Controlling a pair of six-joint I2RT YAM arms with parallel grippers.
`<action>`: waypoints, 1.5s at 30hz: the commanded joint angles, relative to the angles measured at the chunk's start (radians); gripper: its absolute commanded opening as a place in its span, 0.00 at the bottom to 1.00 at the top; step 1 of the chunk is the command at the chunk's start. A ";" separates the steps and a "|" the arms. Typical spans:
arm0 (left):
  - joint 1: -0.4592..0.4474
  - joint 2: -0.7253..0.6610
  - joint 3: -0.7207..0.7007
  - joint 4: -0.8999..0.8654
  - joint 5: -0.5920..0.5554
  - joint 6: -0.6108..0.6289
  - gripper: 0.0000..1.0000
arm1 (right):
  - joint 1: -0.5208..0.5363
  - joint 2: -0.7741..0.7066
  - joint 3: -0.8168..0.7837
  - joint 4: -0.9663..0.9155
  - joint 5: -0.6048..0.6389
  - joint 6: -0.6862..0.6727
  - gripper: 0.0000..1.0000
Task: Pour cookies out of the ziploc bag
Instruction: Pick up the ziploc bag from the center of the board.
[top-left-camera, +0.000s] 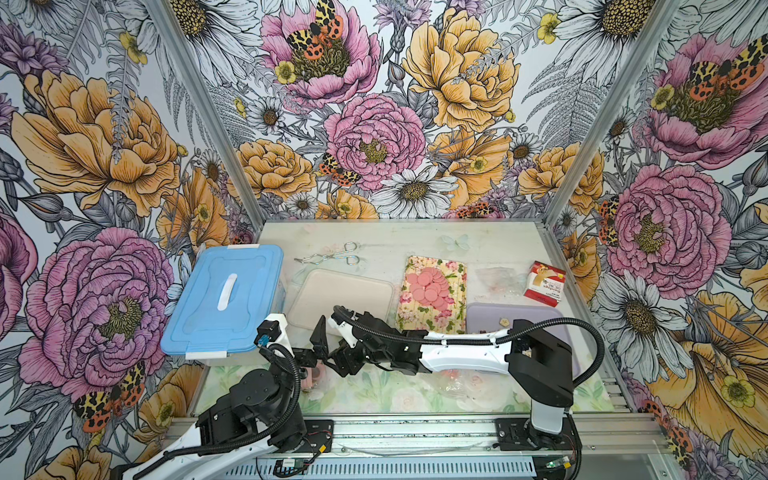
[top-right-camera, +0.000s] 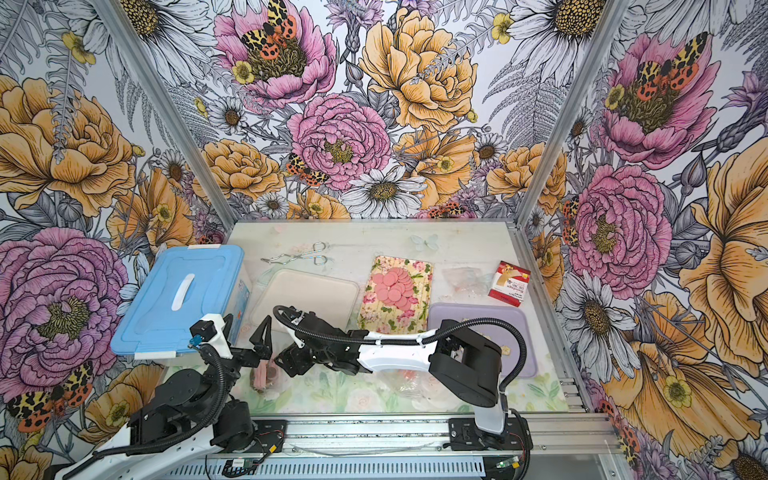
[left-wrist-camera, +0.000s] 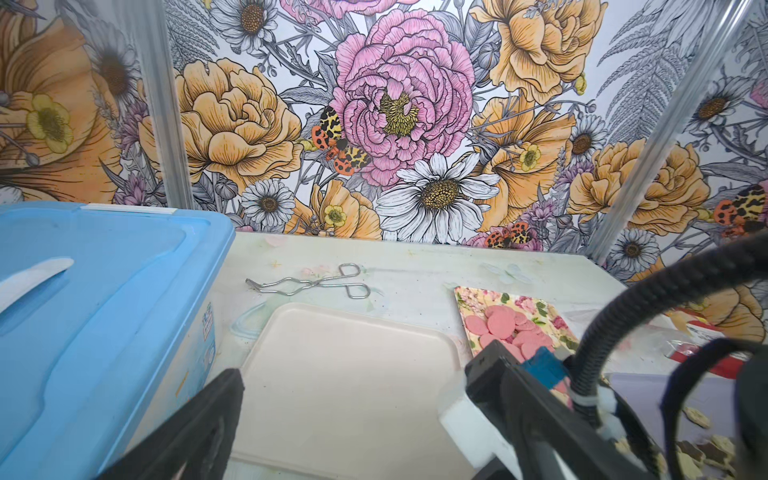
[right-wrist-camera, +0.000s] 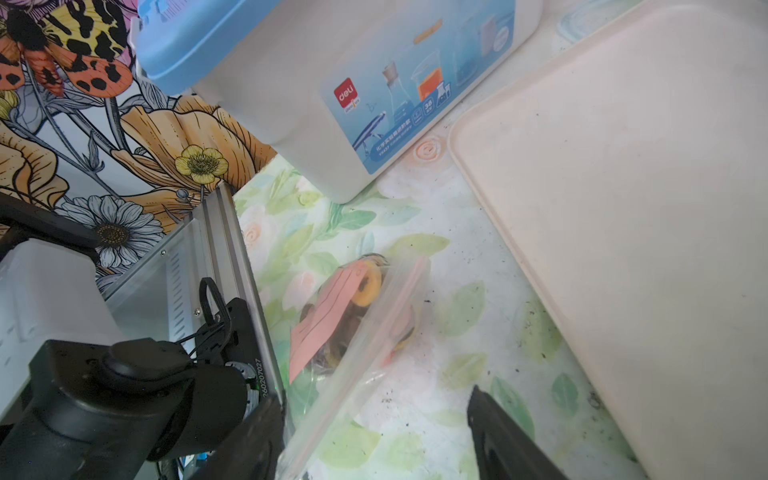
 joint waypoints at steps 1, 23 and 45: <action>0.010 -0.011 -0.012 0.021 -0.049 0.010 0.99 | 0.019 -0.017 0.020 0.019 0.007 -0.001 0.74; 0.010 -0.012 -0.011 0.019 -0.028 0.016 0.99 | 0.037 0.124 0.130 -0.091 0.054 0.004 0.03; 0.004 0.059 -0.142 0.297 0.464 0.242 0.99 | -0.285 -0.226 -0.028 -0.347 -0.392 -0.045 0.00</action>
